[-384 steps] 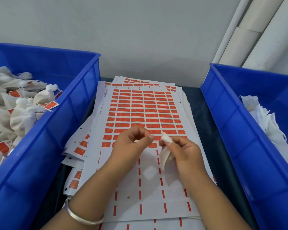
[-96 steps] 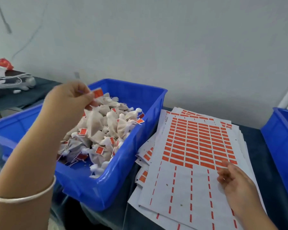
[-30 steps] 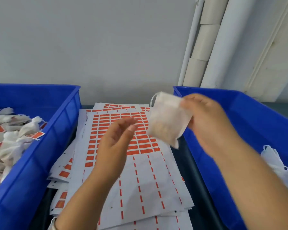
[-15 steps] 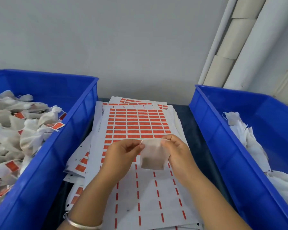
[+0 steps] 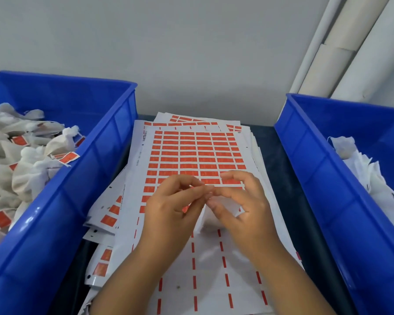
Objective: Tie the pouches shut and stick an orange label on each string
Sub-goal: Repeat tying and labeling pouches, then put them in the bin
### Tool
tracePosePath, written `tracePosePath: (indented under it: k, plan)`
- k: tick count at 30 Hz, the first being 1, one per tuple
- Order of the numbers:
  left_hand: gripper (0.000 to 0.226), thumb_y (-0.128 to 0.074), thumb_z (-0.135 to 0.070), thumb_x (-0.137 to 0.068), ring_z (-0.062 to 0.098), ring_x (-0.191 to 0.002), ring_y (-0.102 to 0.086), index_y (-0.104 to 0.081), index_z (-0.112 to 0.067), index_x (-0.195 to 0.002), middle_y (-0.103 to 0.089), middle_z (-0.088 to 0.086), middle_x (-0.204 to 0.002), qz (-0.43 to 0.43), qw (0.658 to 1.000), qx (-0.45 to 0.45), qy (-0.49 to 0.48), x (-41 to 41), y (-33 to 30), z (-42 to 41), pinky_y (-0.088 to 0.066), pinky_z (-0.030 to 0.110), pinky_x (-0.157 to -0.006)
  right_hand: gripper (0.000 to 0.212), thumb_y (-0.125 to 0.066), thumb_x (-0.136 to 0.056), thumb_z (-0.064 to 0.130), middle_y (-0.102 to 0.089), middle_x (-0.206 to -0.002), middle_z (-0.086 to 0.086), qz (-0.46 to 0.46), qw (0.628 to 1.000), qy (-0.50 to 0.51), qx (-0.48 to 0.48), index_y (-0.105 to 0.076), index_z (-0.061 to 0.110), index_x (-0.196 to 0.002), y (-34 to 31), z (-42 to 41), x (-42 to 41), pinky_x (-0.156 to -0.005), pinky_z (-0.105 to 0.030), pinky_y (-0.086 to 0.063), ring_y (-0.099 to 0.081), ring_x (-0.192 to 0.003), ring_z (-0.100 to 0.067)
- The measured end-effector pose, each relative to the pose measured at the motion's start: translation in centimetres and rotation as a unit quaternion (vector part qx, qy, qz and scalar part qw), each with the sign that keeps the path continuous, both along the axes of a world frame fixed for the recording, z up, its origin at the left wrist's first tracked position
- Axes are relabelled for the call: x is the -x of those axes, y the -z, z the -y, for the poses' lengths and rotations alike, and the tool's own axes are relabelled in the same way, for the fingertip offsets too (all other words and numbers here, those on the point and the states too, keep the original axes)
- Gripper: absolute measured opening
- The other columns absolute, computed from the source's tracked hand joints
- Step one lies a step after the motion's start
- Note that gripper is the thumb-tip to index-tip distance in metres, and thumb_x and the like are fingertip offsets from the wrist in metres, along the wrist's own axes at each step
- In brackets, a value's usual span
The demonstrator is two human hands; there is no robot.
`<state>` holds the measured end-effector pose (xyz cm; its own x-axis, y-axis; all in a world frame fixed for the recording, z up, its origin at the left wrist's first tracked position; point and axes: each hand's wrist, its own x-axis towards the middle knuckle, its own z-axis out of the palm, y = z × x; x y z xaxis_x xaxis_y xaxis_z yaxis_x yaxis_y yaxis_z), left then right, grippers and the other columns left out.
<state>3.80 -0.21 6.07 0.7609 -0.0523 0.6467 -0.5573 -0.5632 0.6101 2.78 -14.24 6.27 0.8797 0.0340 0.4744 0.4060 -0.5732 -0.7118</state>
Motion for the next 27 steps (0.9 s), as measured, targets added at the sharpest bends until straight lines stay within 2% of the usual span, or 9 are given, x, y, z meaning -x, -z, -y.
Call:
tracePosePath:
  k: [3,7,10,13,18,20,22,25,27]
  plan:
    - [0.024,-0.060,-0.026,-0.076,-0.004,-0.083,-0.053,-0.074,-0.014,-0.092,-0.057,-0.014,-0.091,0.011,1.000,0.004,-0.011,0.1,0.0,-0.2,-0.041,-0.001,-0.078,0.040,-0.054,-0.078,0.054,-0.048,-0.117,0.022,0.018,1.000,0.010,-0.015,-0.071,0.024,-0.098,0.1,-0.1,0.1,-0.103,-0.031,-0.042,-0.049,-0.119,-0.010]
    - [0.023,-0.056,-0.027,-0.076,-0.015,-0.071,-0.055,-0.073,-0.019,-0.091,-0.055,-0.029,-0.087,-0.021,1.000,0.003,-0.018,0.2,-0.3,-0.1,-0.035,-0.008,-0.072,0.015,-0.065,-0.080,0.045,-0.048,-0.114,0.023,0.007,0.998,0.026,-0.051,-0.061,0.034,-0.088,0.2,0.3,0.3,-0.098,-0.017,-0.042,-0.048,-0.116,-0.002]
    - [0.014,-0.052,-0.030,-0.075,-0.018,-0.085,-0.053,-0.062,-0.032,-0.086,-0.046,-0.039,-0.080,-0.052,0.997,0.019,-0.048,0.1,-0.5,-0.3,-0.033,-0.010,-0.067,0.012,-0.066,-0.075,0.039,-0.047,-0.104,0.025,0.001,0.998,0.039,-0.040,-0.057,0.034,-0.081,0.4,0.3,0.2,-0.088,0.000,-0.038,-0.046,-0.111,0.005]
    - [0.012,-0.048,-0.035,-0.076,-0.015,-0.079,-0.055,-0.054,-0.037,-0.086,-0.046,-0.038,-0.078,-0.053,0.994,0.028,-0.093,-0.1,-0.6,-0.7,-0.035,-0.003,-0.050,0.013,-0.065,-0.074,0.038,-0.047,-0.103,0.026,-0.013,0.999,0.032,-0.035,-0.053,0.041,-0.078,0.5,0.4,0.1,-0.087,0.003,-0.036,-0.045,-0.109,0.010]
    - [0.012,-0.047,-0.034,-0.077,-0.012,-0.073,-0.056,-0.054,-0.036,-0.087,-0.046,-0.038,-0.079,-0.032,0.990,0.058,-0.124,-0.1,-0.9,-1.0,-0.034,-0.001,-0.056,0.013,-0.065,-0.073,0.037,-0.049,-0.103,0.031,-0.039,0.998,0.016,-0.039,-0.053,0.042,-0.075,0.4,0.8,0.0,-0.084,0.005,-0.035,-0.046,-0.107,0.013]
    - [0.012,-0.047,-0.033,-0.078,-0.018,-0.085,-0.054,-0.054,-0.034,-0.087,-0.046,-0.038,-0.080,-0.021,0.990,0.065,-0.127,-0.3,-0.9,-1.3,-0.035,-0.004,-0.050,0.012,-0.065,-0.074,0.036,-0.051,-0.102,0.032,-0.051,0.998,-0.001,-0.046,-0.054,0.041,-0.076,0.5,0.7,0.0,-0.084,0.005,-0.033,-0.046,-0.107,0.014]
    - [0.012,-0.047,-0.032,-0.078,-0.024,-0.090,-0.048,-0.054,-0.032,-0.087,-0.045,-0.037,-0.082,-0.019,0.988,0.074,-0.131,-0.4,-0.8,-1.4,-0.030,-0.010,-0.056,0.014,-0.067,-0.077,0.032,-0.053,-0.100,0.035,-0.065,0.997,-0.020,-0.046,-0.055,0.039,-0.076,0.5,0.6,0.0,-0.083,0.006,-0.032,-0.046,-0.107,0.016]
    - [0.011,-0.048,-0.032,-0.077,-0.024,-0.090,-0.048,-0.055,-0.032,-0.087,-0.046,-0.037,-0.082,-0.027,0.988,0.079,-0.129,-0.6,-0.6,-1.4,-0.029,-0.011,-0.059,0.022,-0.069,-0.083,0.022,-0.054,-0.094,0.048,-0.112,0.993,-0.036,-0.032,-0.056,0.038,-0.074,0.9,0.7,0.0,-0.073,0.011,-0.030,-0.045,-0.102,0.024]
    - [0.011,-0.050,-0.031,-0.077,-0.020,-0.089,-0.051,-0.056,-0.033,-0.087,-0.047,-0.036,-0.079,-0.027,0.989,0.078,-0.122,-0.7,-0.4,-1.2,-0.032,-0.010,-0.061,0.022,-0.068,-0.084,0.024,-0.058,-0.092,0.043,-0.159,0.985,-0.048,-0.049,-0.057,0.040,-0.075,1.1,0.7,0.1,-0.065,0.008,-0.035,-0.048,-0.097,0.024]
